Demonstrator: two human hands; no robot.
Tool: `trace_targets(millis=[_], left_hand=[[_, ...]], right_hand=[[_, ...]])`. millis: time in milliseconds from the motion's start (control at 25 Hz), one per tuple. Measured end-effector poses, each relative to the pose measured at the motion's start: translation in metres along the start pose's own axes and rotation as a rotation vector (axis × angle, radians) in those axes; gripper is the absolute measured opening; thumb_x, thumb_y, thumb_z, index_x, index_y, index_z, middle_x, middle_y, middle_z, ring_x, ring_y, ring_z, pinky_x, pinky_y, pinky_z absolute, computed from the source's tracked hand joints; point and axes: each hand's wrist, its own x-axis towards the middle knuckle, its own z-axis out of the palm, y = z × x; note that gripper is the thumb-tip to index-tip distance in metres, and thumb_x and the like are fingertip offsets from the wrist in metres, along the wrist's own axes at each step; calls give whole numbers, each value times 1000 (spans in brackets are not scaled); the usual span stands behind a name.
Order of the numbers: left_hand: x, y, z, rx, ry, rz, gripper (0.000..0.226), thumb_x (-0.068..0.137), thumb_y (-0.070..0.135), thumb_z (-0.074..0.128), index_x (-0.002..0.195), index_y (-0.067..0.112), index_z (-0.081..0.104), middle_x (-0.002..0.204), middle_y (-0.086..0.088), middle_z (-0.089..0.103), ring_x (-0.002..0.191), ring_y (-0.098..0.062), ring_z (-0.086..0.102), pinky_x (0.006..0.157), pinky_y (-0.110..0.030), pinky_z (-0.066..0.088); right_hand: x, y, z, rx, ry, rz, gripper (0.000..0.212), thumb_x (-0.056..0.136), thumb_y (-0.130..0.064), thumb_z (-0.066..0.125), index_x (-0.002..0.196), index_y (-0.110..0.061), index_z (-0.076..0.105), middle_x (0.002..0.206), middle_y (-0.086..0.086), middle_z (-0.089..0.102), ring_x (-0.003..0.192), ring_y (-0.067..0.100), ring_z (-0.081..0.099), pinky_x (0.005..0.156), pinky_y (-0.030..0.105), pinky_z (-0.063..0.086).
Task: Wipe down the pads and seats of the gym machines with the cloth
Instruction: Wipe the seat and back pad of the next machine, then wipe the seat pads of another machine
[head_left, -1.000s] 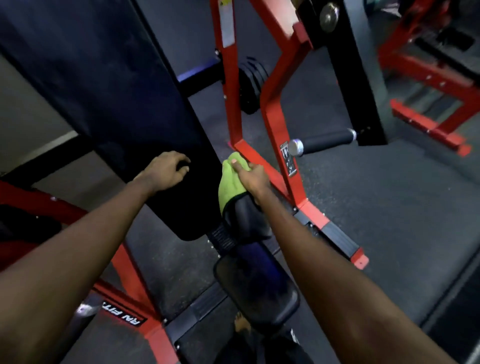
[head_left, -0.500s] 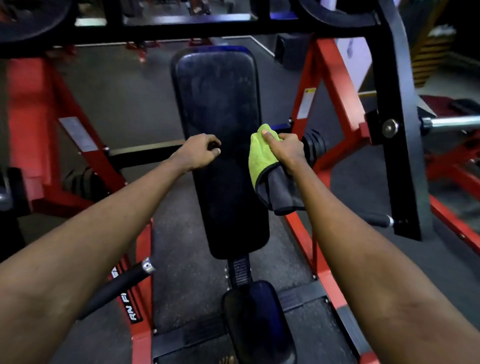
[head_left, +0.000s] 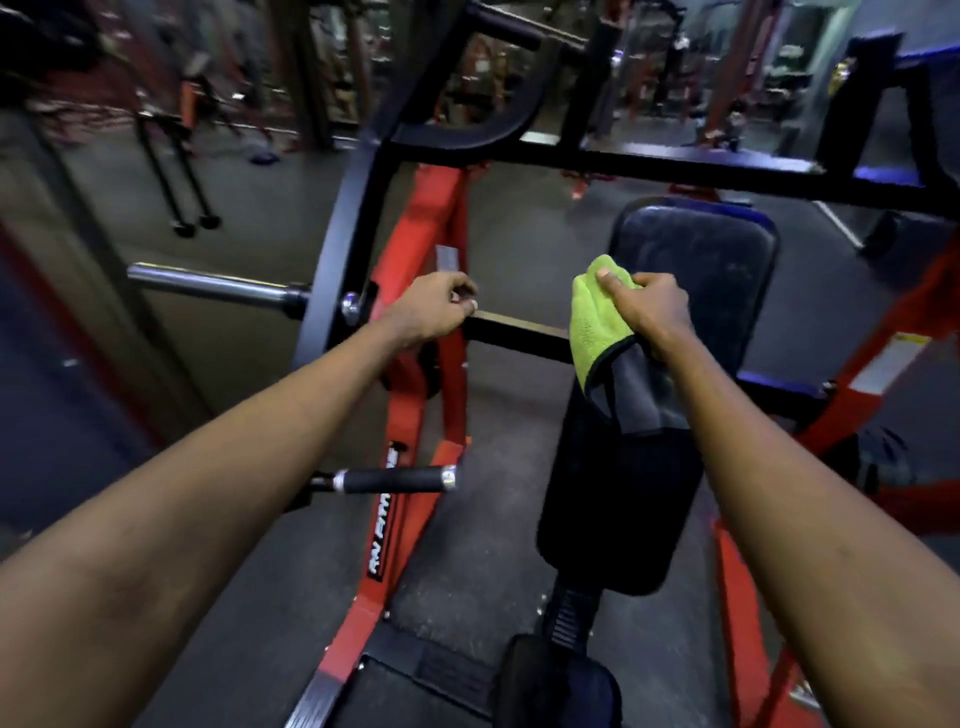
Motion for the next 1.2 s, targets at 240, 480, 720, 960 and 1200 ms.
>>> trace_targets(millis=[240, 480, 720, 960, 1200], left_hand=[[-75, -79, -95, 33, 176, -242, 26, 93, 22, 63, 117, 16, 71, 115, -5, 72, 107, -21, 65, 90, -23, 44], [-157, -150, -168, 67, 307, -422, 26, 94, 19, 63, 119, 12, 69, 112, -6, 72, 105, -20, 66, 86, -20, 42], [-238, -214, -224, 136, 351, -517, 29, 97, 25, 60, 124, 14, 66, 120, -2, 67, 113, -17, 60, 88, -19, 37], [-262, -264, -258, 118, 376, -511, 31, 99, 26, 58, 127, 15, 64, 124, 0, 66, 108, -12, 57, 89, -22, 39], [-237, -306, -282, 72, 391, -460, 32, 99, 26, 59, 129, 15, 62, 121, 1, 64, 108, -11, 56, 90, -22, 39]], right_hand=[[-22, -91, 86, 63, -178, -171, 70, 84, -68, 64, 130, -15, 68, 132, 15, 66, 128, 30, 58, 108, 39, 47], [-62, -176, 170, 90, -325, -323, 69, 84, -68, 65, 131, -17, 69, 134, 16, 66, 129, 33, 57, 106, 36, 45], [-106, -250, 243, 111, -410, -408, 77, 82, -73, 61, 131, -15, 67, 137, 13, 64, 130, 33, 56, 105, 36, 44], [-129, -298, 281, 113, -409, -413, 70, 87, -66, 64, 134, -15, 66, 139, 16, 61, 135, 33, 51, 109, 37, 42], [-123, -338, 318, 100, -349, -392, 72, 83, -71, 63, 134, -20, 65, 138, 14, 63, 130, 33, 55, 104, 38, 45]])
